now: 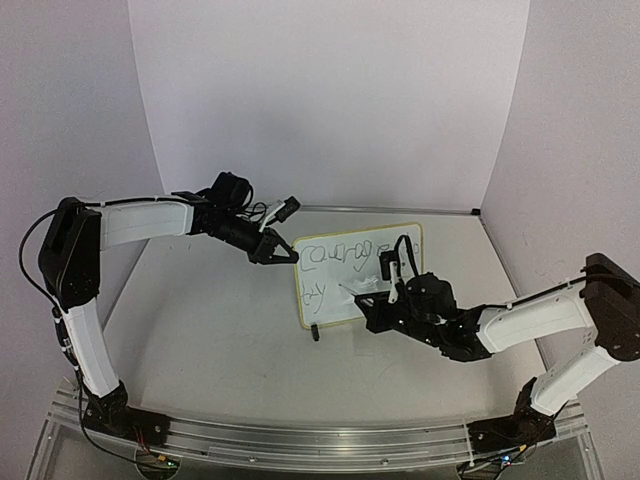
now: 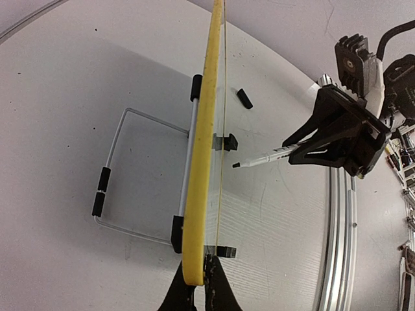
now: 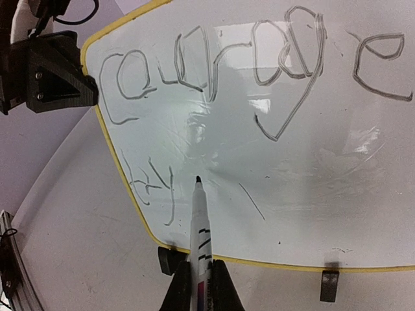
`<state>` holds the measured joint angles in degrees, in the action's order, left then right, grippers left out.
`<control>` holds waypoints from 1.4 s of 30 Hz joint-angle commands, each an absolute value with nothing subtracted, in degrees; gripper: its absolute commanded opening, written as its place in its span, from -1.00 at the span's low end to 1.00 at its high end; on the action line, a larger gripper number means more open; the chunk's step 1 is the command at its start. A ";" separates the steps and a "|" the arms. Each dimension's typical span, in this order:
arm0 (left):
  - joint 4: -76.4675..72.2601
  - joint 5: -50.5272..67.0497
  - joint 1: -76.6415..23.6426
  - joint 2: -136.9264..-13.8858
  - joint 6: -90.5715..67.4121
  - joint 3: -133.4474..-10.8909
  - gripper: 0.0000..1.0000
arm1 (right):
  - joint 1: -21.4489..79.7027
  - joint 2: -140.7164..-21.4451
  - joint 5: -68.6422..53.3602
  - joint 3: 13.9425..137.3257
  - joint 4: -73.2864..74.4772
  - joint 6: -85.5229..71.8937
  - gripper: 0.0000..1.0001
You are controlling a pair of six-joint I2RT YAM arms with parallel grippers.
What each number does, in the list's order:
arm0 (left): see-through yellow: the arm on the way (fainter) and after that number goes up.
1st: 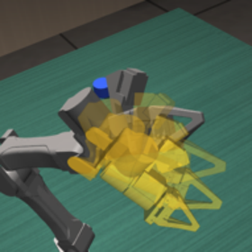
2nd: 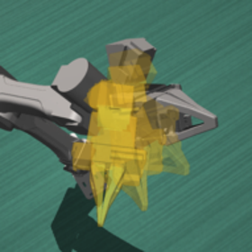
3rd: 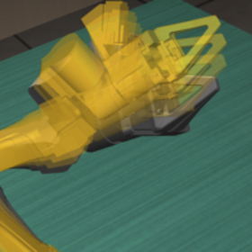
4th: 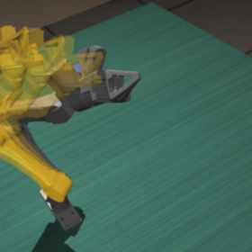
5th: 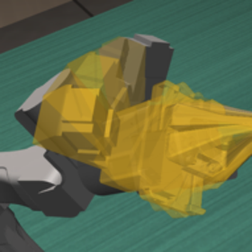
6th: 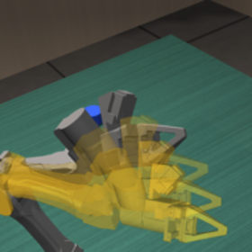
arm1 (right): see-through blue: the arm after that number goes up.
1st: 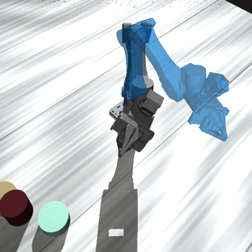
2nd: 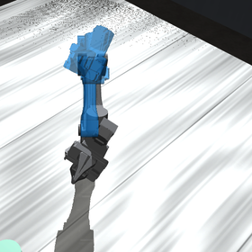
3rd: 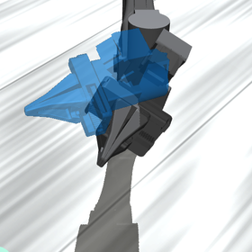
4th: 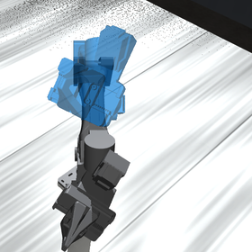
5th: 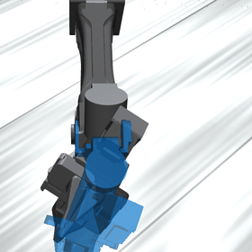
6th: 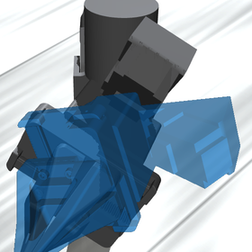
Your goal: Write a sentence on the whiteboard
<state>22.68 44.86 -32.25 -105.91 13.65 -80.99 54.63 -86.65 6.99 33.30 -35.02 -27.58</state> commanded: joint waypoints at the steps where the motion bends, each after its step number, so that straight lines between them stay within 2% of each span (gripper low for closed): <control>1: 22.82 38.75 -32.26 -104.90 18.03 -80.95 -1.00 | 53.94 -86.16 7.93 32.85 -38.76 -28.69 -1.00; 25: 22.85 38.76 -32.27 -105.67 18.08 -81.03 -1.00 | 53.53 -89.73 11.59 32.87 -38.14 -30.83 -1.00; 42: 22.94 38.62 -32.24 -105.88 18.26 -81.03 -1.00 | 53.61 -92.77 8.00 34.01 -36.10 -30.09 -1.00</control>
<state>22.80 44.80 -32.25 -105.91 13.50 -80.99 54.04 -91.61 6.31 33.36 -37.45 -29.55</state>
